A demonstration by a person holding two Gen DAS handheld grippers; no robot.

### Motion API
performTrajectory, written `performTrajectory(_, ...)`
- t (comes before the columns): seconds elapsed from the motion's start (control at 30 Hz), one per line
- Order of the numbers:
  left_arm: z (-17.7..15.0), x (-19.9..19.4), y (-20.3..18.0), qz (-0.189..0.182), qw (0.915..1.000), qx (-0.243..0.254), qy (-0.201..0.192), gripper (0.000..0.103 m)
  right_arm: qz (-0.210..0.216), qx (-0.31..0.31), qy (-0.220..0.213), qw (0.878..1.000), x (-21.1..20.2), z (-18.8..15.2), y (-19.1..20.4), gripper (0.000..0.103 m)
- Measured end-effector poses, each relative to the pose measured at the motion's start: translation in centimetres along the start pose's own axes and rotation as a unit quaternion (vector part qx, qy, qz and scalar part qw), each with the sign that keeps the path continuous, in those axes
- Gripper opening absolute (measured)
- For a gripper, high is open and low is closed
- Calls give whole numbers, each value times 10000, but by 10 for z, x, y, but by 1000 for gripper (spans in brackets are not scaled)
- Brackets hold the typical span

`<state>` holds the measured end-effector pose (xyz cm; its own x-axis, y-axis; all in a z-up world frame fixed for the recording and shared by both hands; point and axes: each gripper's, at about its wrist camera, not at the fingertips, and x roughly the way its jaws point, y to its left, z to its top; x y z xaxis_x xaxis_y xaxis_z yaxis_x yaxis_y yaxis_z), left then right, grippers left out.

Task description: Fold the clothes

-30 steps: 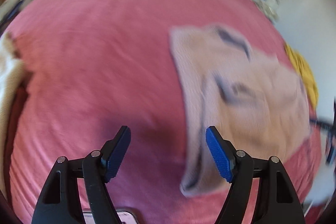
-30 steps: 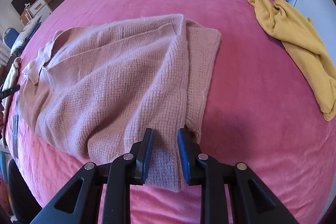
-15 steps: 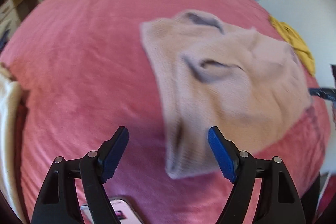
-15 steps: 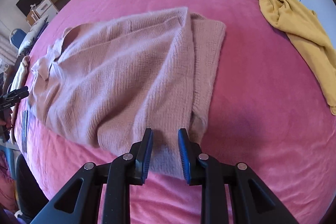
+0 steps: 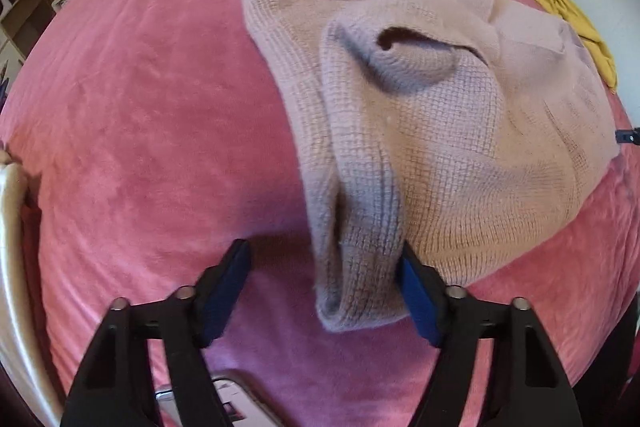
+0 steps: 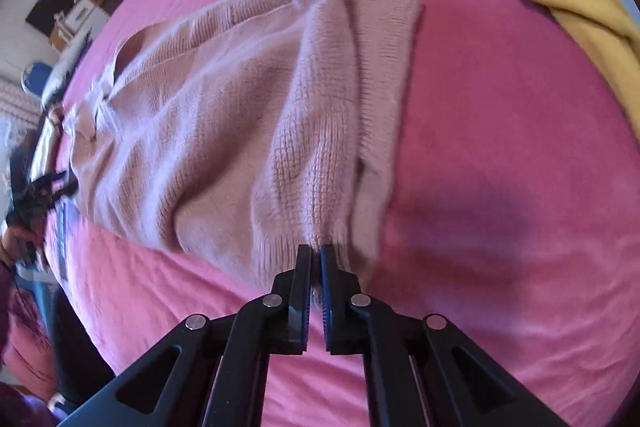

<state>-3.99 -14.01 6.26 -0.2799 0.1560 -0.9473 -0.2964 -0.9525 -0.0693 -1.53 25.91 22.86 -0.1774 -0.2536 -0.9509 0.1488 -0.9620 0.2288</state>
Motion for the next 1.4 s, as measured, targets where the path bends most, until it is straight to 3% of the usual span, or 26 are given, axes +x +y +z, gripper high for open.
performTrajectory(0.1,-5,-8,4,-113,9999,-77,-43,66,222,-123,-48,9997,-9,-8,-1,5)
performTrajectory(0.2,-8,-12,8,-348,9991,-186,-158,66,291,-587,-386,9971,-20,-15,12,22)
performTrajectory(0.23,-10,-11,7,-419,9988,-196,-148,66,264,-708,-453,9961,-20,-21,16,23)
performTrajectory(0.4,-17,-7,-5,-469,9986,-16,-223,73,-142,-1008,-370,9941,-4,-68,27,24)
performTrajectory(0.53,-16,-2,-14,-457,9986,92,-232,79,-462,-1166,-222,9919,5,-72,45,24)
performTrajectory(0.6,-14,1,-21,-242,9990,303,-224,80,-622,-1244,-148,9902,9,-73,54,24)
performTrajectory(0.63,-13,2,-25,-109,9989,413,-216,81,-702,-1282,-110,9892,11,-74,59,15)
performTrajectory(0.67,-12,3,-27,-5,9988,444,-190,79,-782,-1321,-73,9881,14,-75,63,7)
performTrajectory(0.8,-5,-4,-23,139,9996,233,-36,33,-1132,-1455,59,9828,18,-79,78,3)
performTrajectory(0.93,-6,-10,-26,335,9980,526,-27,30,-1720,-1395,78,9751,-4,-85,64,2)
performTrajectory(1.03,-8,-11,-23,311,9982,513,-10,30,-2079,-1082,153,9720,-19,-88,27,0)
performTrajectory(1.13,-12,-12,-18,43,9996,275,-70,30,-1361,-661,-116,9884,-61,-100,-24,0)
performTrajectory(1.27,-18,-23,-16,-306,9990,-149,-295,32,-520,-908,-696,9921,-80,-101,5,16)
performTrajectory(1.33,-19,-35,-16,-410,9971,-357,-541,32,-196,-1231,-914,9880,-80,-75,20,17)
performTrajectory(1.4,-19,-48,-20,-472,9941,-457,-866,32,-190,-1718,-968,9802,-67,-51,49,17)
